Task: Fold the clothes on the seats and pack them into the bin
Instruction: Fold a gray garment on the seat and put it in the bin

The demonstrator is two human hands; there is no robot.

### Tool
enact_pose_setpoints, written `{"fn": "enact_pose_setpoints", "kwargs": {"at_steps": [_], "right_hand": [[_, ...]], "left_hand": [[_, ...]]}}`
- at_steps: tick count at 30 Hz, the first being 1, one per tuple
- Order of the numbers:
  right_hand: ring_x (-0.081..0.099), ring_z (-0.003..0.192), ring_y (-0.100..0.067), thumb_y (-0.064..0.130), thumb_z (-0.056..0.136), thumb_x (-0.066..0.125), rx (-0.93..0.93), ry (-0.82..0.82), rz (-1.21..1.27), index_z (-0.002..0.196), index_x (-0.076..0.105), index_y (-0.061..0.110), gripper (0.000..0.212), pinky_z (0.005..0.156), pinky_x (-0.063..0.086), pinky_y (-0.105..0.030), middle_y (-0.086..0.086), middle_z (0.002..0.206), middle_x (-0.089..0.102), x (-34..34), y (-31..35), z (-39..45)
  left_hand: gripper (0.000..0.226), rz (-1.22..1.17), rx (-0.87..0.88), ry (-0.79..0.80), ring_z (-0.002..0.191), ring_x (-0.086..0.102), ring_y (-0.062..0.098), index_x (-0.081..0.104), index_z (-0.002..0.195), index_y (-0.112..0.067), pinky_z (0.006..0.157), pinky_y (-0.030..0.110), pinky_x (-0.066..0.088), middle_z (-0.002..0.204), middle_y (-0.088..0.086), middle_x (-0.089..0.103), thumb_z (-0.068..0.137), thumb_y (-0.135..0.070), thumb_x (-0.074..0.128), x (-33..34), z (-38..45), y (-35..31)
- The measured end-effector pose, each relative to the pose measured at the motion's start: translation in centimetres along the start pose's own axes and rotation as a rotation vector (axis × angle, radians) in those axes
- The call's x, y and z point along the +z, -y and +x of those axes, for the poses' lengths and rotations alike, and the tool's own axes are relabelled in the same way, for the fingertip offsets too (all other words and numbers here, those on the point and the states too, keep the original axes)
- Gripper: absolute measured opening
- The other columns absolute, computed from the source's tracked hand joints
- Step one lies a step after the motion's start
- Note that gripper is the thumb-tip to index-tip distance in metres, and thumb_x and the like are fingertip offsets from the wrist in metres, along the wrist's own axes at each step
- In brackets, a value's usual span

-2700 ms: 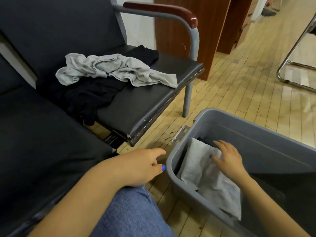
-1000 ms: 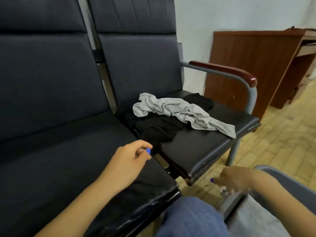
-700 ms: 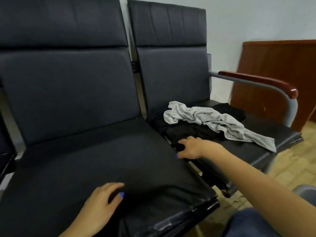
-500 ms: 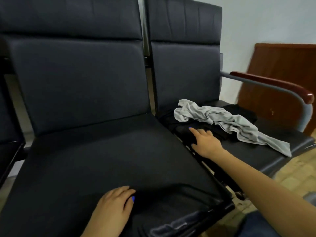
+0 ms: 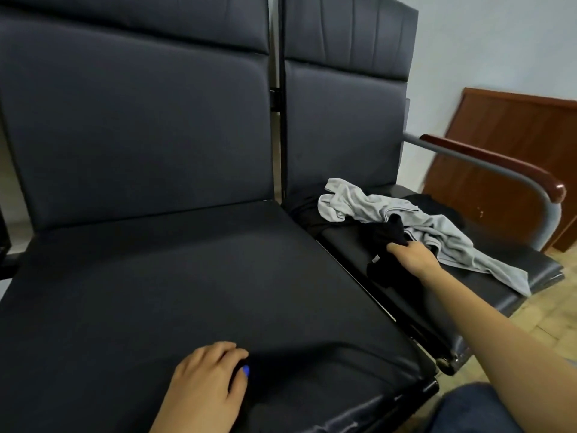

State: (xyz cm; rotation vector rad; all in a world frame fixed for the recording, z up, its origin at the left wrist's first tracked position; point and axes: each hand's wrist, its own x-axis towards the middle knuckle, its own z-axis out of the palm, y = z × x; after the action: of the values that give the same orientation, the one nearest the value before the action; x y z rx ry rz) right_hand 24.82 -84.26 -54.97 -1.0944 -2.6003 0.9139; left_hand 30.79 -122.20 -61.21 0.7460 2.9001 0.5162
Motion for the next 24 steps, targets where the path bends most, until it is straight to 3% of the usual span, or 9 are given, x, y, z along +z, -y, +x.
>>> {"fn": "enact_pose_setpoints", "kwargs": {"at_steps": [2, 3, 6, 9, 13, 15, 17, 21, 24], "right_hand": [[0.063, 0.082, -0.03, 0.032, 0.087, 0.056, 0.056, -0.012, 0.248, 0.101, 0.063, 0.003, 0.033, 0.077, 0.051, -0.035, -0.013, 0.091, 0.065, 0.0, 0.0, 0.2], [0.064, 0.074, -0.028, 0.029, 0.088, 0.056, 0.104, 0.001, 0.414, 0.104, 0.061, 0.003, 0.031, 0.069, 0.053, -0.033, -0.012, 0.089, 0.065, -0.1, 0.1, 0.3], [0.065, 0.047, -0.019, 0.024, 0.093, 0.054, 0.234, 0.051, 0.817, 0.102, 0.058, 0.01, 0.017, 0.042, 0.052, -0.025, -0.009, 0.084, 0.064, -0.7, 0.2, 0.5], [0.066, 0.061, -0.023, 0.023, 0.09, 0.054, 0.282, 0.083, 0.903, 0.112, 0.057, 0.013, 0.024, 0.043, 0.053, -0.028, -0.01, 0.092, 0.066, -1.2, -0.3, 0.6], [0.064, 0.065, -0.024, 0.017, 0.071, 0.057, 0.151, 0.085, 0.665, 0.107, 0.059, 0.005, 0.038, 0.049, 0.048, -0.024, -0.018, 0.1, 0.063, -1.7, -0.7, 0.4], [0.057, 0.095, -0.03, 0.018, 0.074, 0.058, -0.015, -0.07, 0.332, 0.11, 0.057, 0.007, 0.037, 0.073, 0.046, -0.032, -0.019, 0.114, 0.055, -1.7, -0.4, 0.3], [0.041, 0.123, -0.035, 0.02, 0.083, 0.057, -0.2, -0.241, 0.053, 0.121, 0.054, 0.008, 0.04, 0.101, 0.035, -0.041, -0.018, 0.132, 0.045, -1.4, -0.4, 0.1], [0.038, 0.13, -0.034, 0.016, 0.081, 0.06, -0.613, -0.307, -0.302, 0.123, 0.055, 0.005, 0.044, 0.107, 0.026, -0.041, -0.016, 0.139, 0.045, 1.0, 0.7, 0.2], [0.033, 0.135, -0.033, 0.014, 0.083, 0.057, -0.708, -0.263, -0.408, 0.127, 0.053, 0.007, 0.045, 0.11, 0.022, -0.041, -0.014, 0.143, 0.041, 3.0, 3.4, 1.3]], "left_hand": [[0.086, 0.004, -0.044, 0.082, 0.138, 0.021, 0.0, 0.029, 0.139, -0.048, 0.112, 0.022, 0.018, 0.147, -0.028, 0.021, 0.064, -0.066, -0.008, -0.3, 0.3, -0.1], [0.09, 0.035, -0.044, 0.113, 0.139, 0.02, 0.0, 0.027, 0.14, -0.048, 0.112, 0.021, 0.018, 0.148, -0.028, 0.019, 0.06, -0.067, -0.009, -0.4, 0.6, -0.1], [0.053, 0.041, -0.029, 0.12, 0.139, 0.018, 0.001, 0.025, 0.142, -0.046, 0.113, 0.022, 0.018, 0.15, -0.025, 0.017, 0.092, -0.059, 0.013, -0.5, 0.7, 0.0], [0.066, 0.035, 0.002, 0.102, 0.139, 0.02, 0.0, 0.025, 0.141, -0.047, 0.112, 0.021, 0.019, 0.149, -0.027, 0.017, 0.08, -0.061, 0.005, -0.4, 0.6, 0.1], [0.081, 0.027, -0.027, 0.091, 0.138, 0.02, 0.0, 0.026, 0.14, -0.048, 0.112, 0.021, 0.019, 0.147, -0.028, 0.018, 0.069, -0.065, -0.007, -0.2, 0.3, -0.1], [0.058, 0.06, -0.008, 0.071, 0.138, 0.019, -0.001, 0.025, 0.141, -0.047, 0.112, 0.02, 0.018, 0.148, -0.028, 0.018, 0.088, -0.062, 0.007, -0.1, 0.1, -0.1], [0.04, 0.038, -0.013, 0.041, 0.138, 0.019, -0.002, 0.025, 0.141, -0.046, 0.112, 0.019, 0.017, 0.148, -0.028, 0.018, 0.101, -0.046, 0.024, -0.1, 0.0, -0.1], [0.038, 0.002, -0.021, -0.026, 0.136, 0.021, -0.002, 0.029, 0.138, -0.047, 0.112, 0.02, 0.018, 0.143, -0.03, 0.022, 0.1, -0.046, 0.028, 0.5, 0.1, 0.0], [0.058, -0.105, -0.035, -0.107, 0.128, 0.039, 0.005, 0.052, 0.124, -0.044, 0.103, 0.028, 0.029, 0.126, -0.03, 0.039, 0.081, -0.062, 0.018, 0.9, 0.2, 0.0]]}}
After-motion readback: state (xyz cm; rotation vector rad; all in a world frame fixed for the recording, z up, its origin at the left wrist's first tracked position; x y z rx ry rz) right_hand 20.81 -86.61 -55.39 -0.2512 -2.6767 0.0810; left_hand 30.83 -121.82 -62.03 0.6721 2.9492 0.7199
